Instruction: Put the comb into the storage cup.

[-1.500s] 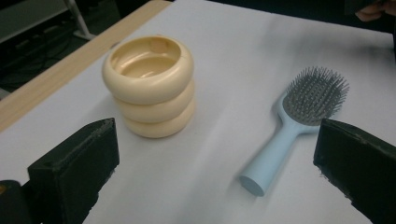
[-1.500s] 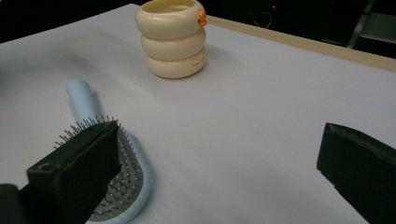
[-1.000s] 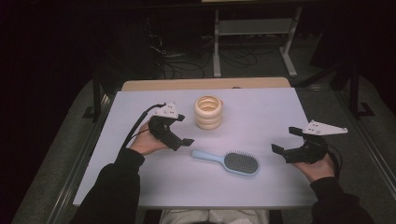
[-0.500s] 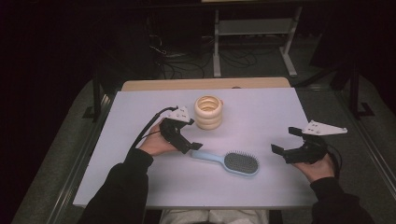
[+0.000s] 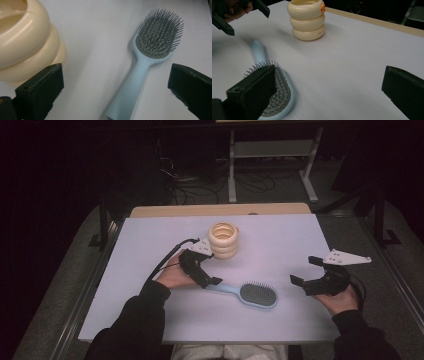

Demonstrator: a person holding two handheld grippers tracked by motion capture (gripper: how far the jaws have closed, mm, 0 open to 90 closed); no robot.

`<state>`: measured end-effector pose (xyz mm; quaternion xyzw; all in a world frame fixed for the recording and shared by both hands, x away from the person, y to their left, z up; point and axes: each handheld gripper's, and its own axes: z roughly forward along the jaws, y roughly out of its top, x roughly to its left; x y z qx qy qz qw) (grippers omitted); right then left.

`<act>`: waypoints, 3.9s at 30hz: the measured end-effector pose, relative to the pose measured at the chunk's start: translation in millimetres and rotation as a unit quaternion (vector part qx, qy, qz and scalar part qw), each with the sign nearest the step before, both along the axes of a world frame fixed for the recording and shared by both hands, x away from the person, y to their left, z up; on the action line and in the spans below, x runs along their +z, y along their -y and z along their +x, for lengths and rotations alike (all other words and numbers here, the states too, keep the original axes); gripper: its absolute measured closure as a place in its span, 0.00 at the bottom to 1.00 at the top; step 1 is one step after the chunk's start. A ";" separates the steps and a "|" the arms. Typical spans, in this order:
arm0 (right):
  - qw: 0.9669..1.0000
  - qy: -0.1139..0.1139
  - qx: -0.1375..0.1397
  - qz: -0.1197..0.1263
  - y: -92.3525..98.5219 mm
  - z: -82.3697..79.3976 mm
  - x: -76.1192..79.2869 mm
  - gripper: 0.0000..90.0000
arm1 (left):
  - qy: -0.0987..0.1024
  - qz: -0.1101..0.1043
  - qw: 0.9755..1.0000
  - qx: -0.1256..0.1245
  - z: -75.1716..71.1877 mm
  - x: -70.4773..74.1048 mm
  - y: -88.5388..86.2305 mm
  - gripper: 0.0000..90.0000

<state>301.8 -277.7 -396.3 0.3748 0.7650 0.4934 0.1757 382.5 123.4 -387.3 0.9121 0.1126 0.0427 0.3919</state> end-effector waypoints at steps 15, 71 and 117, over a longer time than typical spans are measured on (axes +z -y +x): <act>1.000 -0.003 0.003 -0.002 -0.8 0.6 -0.6 0.00 | 0.004 0.029 1.000 -0.004 2.8 -15.9 10.7 0.26; 1.000 -0.003 0.000 -0.005 -0.5 1.2 -1.3 0.00 | 0.003 0.119 0.992 -0.033 -16.2 -40.2 17.6 1.00; 1.000 -0.003 0.005 -0.002 -1.1 0.6 -0.9 0.00 | 0.000 0.163 0.983 -0.087 -38.8 -30.4 17.8 1.00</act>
